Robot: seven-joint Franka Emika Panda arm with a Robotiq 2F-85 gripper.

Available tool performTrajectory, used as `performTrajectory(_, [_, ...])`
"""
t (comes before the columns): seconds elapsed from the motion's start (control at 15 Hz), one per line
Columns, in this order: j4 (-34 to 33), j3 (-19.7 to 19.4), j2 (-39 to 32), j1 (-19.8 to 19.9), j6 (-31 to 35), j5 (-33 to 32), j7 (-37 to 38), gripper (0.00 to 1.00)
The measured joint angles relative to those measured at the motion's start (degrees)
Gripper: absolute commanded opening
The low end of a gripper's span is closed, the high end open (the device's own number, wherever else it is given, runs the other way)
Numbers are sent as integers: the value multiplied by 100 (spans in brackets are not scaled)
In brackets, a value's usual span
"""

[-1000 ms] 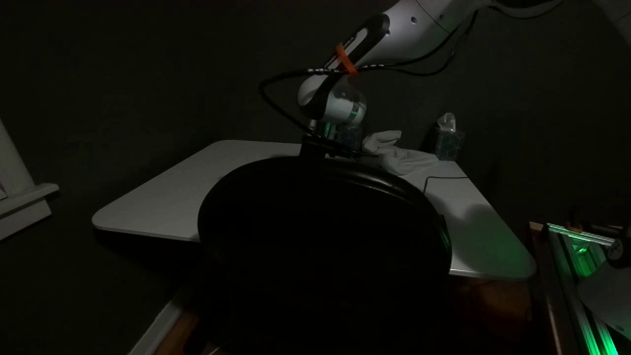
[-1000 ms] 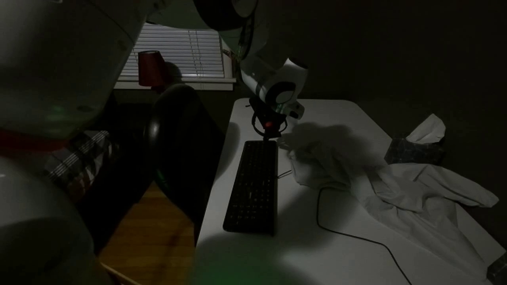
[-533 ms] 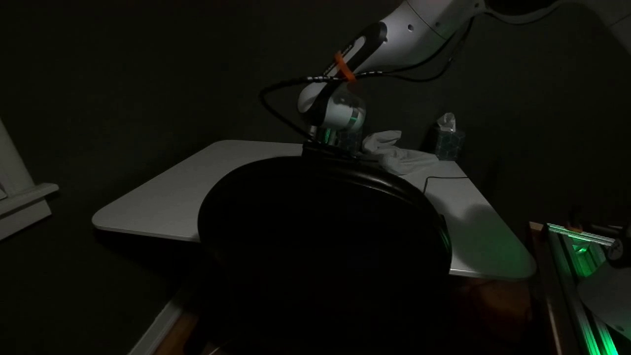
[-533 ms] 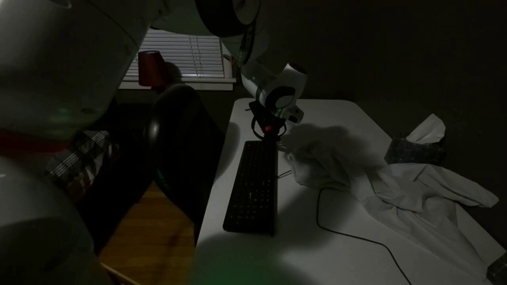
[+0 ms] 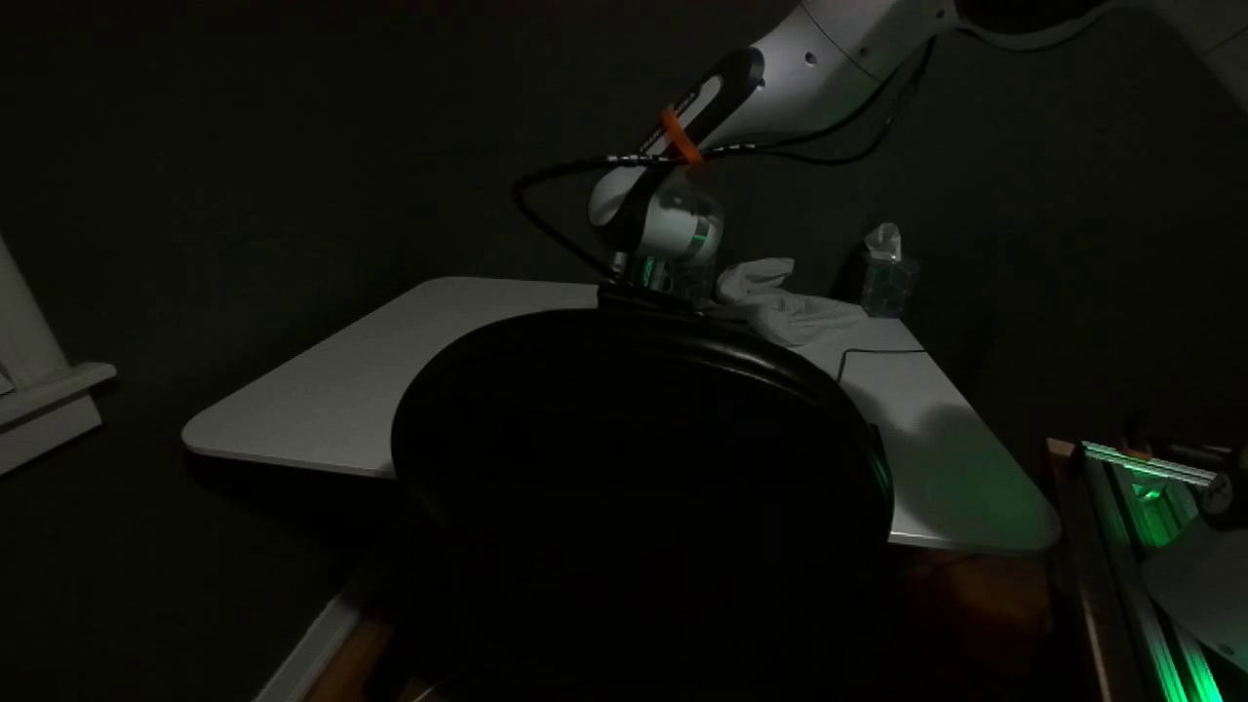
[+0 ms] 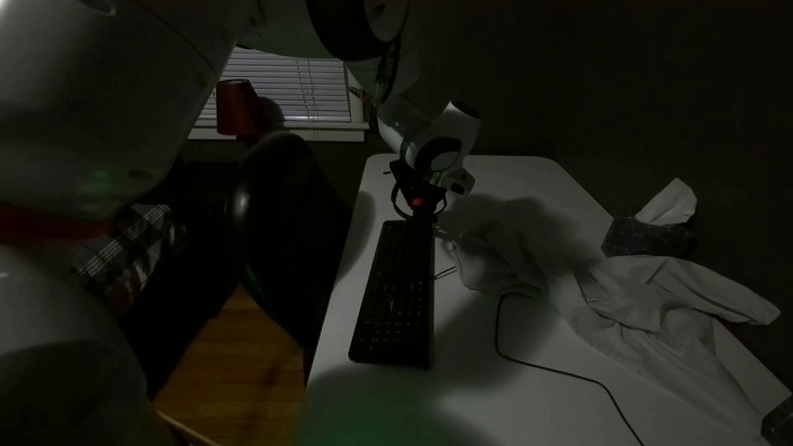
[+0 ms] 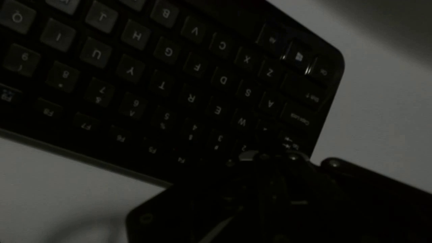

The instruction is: Press the button on the keyboard

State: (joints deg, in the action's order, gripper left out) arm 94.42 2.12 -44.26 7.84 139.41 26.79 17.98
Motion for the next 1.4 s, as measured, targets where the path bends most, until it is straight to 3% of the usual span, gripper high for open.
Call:
performTrajectory(0.6, [-82, -56, -26, 54, -277, 59, 471, 0])
performTrajectory(1.4, [-258, -12, -8, 72, -432, 118, 435, 0])
